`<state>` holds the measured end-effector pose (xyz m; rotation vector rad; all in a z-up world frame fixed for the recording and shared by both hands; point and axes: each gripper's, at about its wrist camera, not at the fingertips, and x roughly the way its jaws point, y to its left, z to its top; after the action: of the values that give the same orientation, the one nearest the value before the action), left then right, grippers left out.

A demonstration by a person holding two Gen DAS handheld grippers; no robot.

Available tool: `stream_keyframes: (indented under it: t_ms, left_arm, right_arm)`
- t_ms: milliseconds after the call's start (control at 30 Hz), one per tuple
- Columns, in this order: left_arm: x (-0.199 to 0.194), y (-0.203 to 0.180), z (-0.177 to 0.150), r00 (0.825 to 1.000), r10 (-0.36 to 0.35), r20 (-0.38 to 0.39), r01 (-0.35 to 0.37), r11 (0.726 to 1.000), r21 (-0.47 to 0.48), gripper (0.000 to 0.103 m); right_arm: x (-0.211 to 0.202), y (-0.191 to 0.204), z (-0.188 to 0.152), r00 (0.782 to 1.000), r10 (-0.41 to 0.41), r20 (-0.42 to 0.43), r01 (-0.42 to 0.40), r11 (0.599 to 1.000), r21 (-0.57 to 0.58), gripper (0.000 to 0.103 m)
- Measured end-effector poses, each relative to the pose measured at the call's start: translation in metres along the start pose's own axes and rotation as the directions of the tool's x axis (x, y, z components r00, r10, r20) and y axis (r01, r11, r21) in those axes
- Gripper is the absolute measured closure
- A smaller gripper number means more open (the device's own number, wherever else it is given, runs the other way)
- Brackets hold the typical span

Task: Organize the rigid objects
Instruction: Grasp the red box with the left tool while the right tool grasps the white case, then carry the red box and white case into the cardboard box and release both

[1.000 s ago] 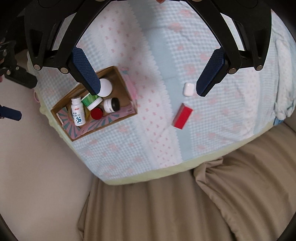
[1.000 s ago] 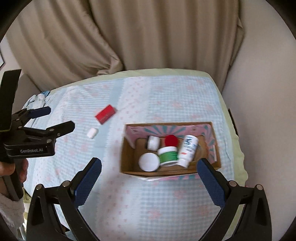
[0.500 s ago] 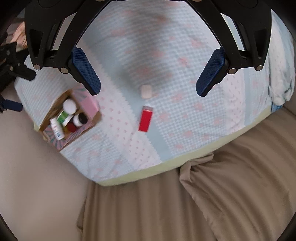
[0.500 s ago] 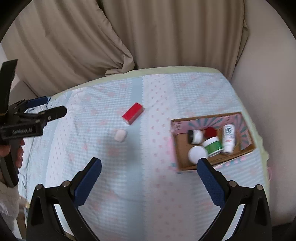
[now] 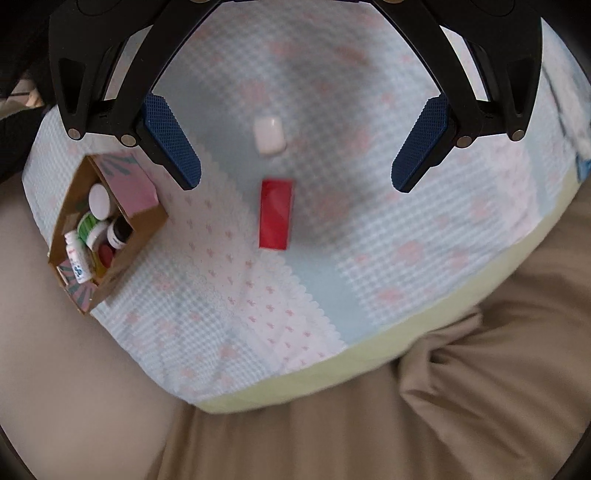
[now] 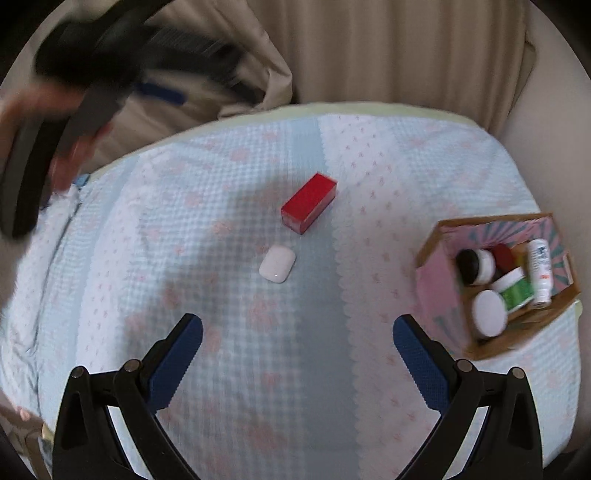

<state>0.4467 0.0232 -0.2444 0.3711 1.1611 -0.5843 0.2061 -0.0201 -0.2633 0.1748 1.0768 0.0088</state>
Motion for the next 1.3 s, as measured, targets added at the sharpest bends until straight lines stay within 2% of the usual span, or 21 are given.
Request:
stream_keyframes:
  t_ms: [100, 200, 367, 400, 500, 567, 633, 700, 733, 767, 800, 833, 933, 1067, 1300]
  left_arm:
    - [0.053, -0.006, 0.03, 0.998, -0.017, -0.06, 0.019, 0.999, 0.043, 0.0]
    - [0.107, -0.014, 0.044, 0.993, -0.014, -0.117, 0.025, 0.995, 0.092, 0.002]
    - [0.182, -0.02, 0.046, 0.978, -0.048, -0.205, 0.069, 0.993, 0.096, 0.009]
    - [0.192, -0.02, 0.044, 0.975, -0.051, -0.215, 0.072, 0.993, 0.092, 0.012]
    - [0.217, -0.018, 0.038, 0.967, -0.061, -0.247, 0.079, 0.995, 0.065, 0.013]
    - [0.228, -0.016, 0.032, 0.96, -0.084, -0.267, 0.098, 0.994, 0.039, 0.017]
    - [0.235, -0.016, 0.028, 0.955, -0.091, -0.282, 0.107, 0.993, 0.042, 0.03]
    - [0.242, -0.015, 0.023, 0.95, -0.086, -0.299, 0.106, 0.993, 0.051, 0.036]
    - [0.244, -0.014, 0.021, 0.946, -0.107, -0.305, 0.125, 0.991, 0.042, 0.043]
    - [0.244, -0.013, 0.02, 0.942, -0.138, -0.306, 0.153, 0.988, 0.025, 0.046]
    - [0.245, -0.013, 0.018, 0.939, -0.16, -0.304, 0.172, 0.985, 0.015, 0.055]
    - [0.245, -0.014, 0.018, 0.939, -0.166, -0.302, 0.179, 0.984, 0.014, 0.057]
    - [0.243, -0.019, 0.016, 0.945, -0.147, -0.294, 0.166, 0.985, 0.044, 0.057]
    - [0.239, -0.02, 0.015, 0.95, -0.145, -0.278, 0.162, 0.986, 0.037, 0.058]
    - [0.206, -0.01, 0.014, 0.965, -0.147, -0.218, 0.151, 0.989, 0.004, 0.059]
  right_arm:
    - [0.045, 0.012, 0.005, 0.999, -0.037, -0.017, 0.037, 0.999, 0.039, 0.001]
    - [0.087, 0.019, 0.008, 0.997, -0.073, -0.028, 0.076, 0.992, 0.104, 0.003]
    - [0.145, 0.028, 0.013, 0.993, -0.11, -0.041, 0.115, 0.979, 0.166, 0.017]
    - [0.157, 0.029, 0.015, 0.993, -0.112, -0.046, 0.119, 0.976, 0.183, 0.018]
    - [0.183, 0.031, 0.019, 0.991, -0.122, -0.062, 0.133, 0.964, 0.229, 0.02]
    - [0.197, 0.035, 0.022, 0.991, -0.117, -0.07, 0.13, 0.961, 0.245, 0.029]
    - [0.207, 0.039, 0.023, 0.99, -0.124, -0.074, 0.139, 0.959, 0.245, 0.03]
    - [0.212, 0.039, 0.024, 0.986, -0.149, -0.069, 0.161, 0.955, 0.251, 0.032]
    - [0.213, 0.039, 0.025, 0.984, -0.166, -0.067, 0.177, 0.952, 0.25, 0.037]
    - [0.213, 0.038, 0.025, 0.981, -0.181, -0.064, 0.191, 0.95, 0.246, 0.046]
    - [0.213, 0.037, 0.026, 0.98, -0.191, -0.06, 0.2, 0.95, 0.238, 0.052]
    - [0.211, 0.036, 0.026, 0.983, -0.18, -0.048, 0.186, 0.955, 0.229, 0.061]
    - [0.207, 0.032, 0.023, 0.986, -0.164, -0.042, 0.169, 0.963, 0.211, 0.061]
    - [0.2, 0.025, 0.022, 0.991, -0.132, -0.033, 0.136, 0.965, 0.223, 0.061]
    - [0.172, 0.008, 0.013, 0.995, -0.101, -0.003, 0.099, 0.969, 0.226, 0.061]
